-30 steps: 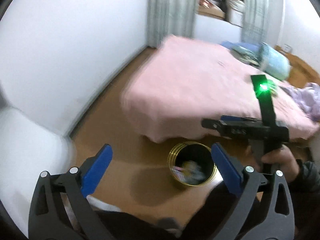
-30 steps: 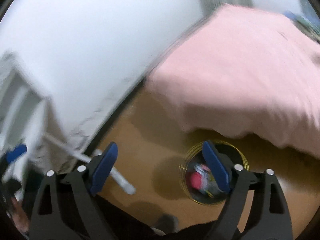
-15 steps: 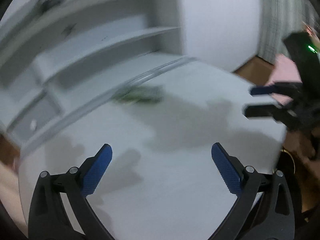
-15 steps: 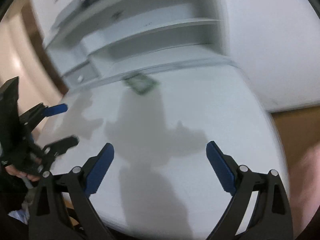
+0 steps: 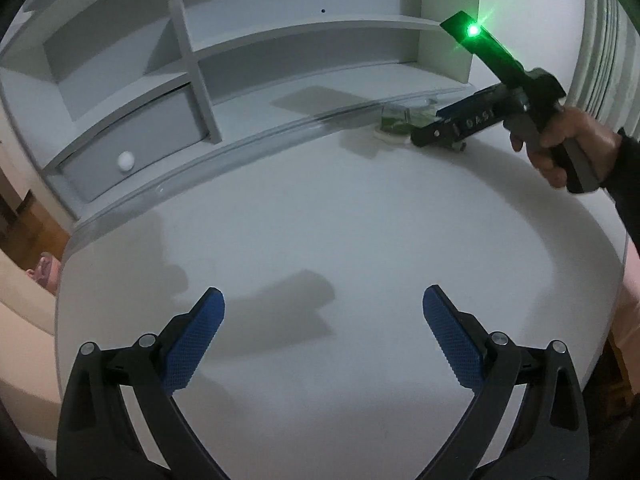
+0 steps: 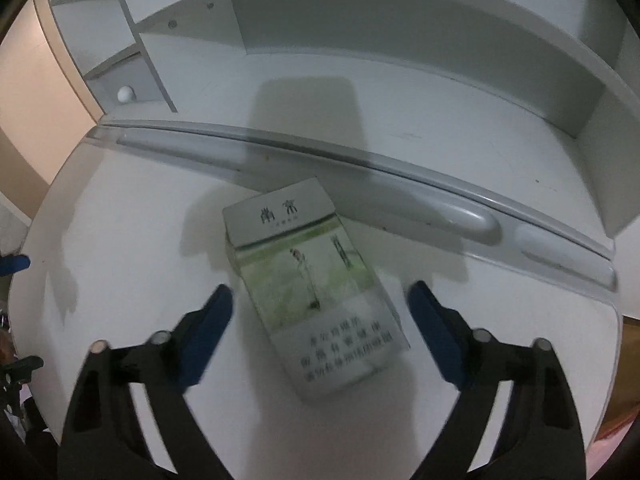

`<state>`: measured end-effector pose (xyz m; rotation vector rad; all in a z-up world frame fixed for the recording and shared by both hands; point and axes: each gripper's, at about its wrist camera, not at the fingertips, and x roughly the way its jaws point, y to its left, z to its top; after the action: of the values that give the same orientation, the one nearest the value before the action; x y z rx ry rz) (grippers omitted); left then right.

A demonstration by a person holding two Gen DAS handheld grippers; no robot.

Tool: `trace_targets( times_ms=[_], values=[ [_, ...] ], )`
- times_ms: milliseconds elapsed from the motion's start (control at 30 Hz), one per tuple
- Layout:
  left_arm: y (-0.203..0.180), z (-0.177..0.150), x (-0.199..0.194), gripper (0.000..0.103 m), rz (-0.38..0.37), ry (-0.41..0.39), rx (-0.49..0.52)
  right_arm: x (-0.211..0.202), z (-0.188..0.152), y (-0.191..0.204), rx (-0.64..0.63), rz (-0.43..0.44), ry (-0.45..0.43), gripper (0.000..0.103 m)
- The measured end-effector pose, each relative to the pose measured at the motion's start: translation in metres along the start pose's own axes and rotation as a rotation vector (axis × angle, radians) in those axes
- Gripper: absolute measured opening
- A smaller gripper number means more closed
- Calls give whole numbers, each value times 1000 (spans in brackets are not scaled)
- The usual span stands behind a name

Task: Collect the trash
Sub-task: 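Grasp the clear ring with the left tool while the right tool grasps the green cigarette box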

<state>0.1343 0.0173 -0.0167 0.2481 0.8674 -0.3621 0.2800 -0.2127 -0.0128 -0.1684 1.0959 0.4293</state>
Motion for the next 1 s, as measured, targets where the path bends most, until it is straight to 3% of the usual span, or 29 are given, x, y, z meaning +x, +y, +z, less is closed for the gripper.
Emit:
trace_targets(
  times_ms=[33, 67, 167, 400, 667, 700, 800, 867, 1000],
  values=[
    [1, 6, 5, 96, -10, 1, 0, -3, 0, 0, 7, 22, -6, 64],
    [1, 12, 11, 96, -17, 0, -1, -6, -1, 0, 17, 39, -9, 59],
    [-5, 37, 32, 96, -41, -10, 3, -29, -11, 5, 8, 21, -61, 59],
    [-51, 109, 100, 96, -100, -34, 148, -96, -61, -9, 97, 15, -142, 59],
    [-73, 135, 143, 95, -88, -14, 222, -159, -147, -26, 241, -23, -228, 59],
    [-75, 135, 145, 90, -92, -15, 224, -169, -160, -30, 262, -29, -240, 59],
    [-81, 138, 143, 57, -150, -13, 215, -195, -196, -40, 314, -59, -267, 59],
    [-90, 140, 141, 56, -118, -15, 224, -209, -220, -49, 355, -80, -278, 59],
    [-134, 141, 114, 55, -179, -67, 222, -243, -286, -71, 492, -175, -299, 59]
  ],
)
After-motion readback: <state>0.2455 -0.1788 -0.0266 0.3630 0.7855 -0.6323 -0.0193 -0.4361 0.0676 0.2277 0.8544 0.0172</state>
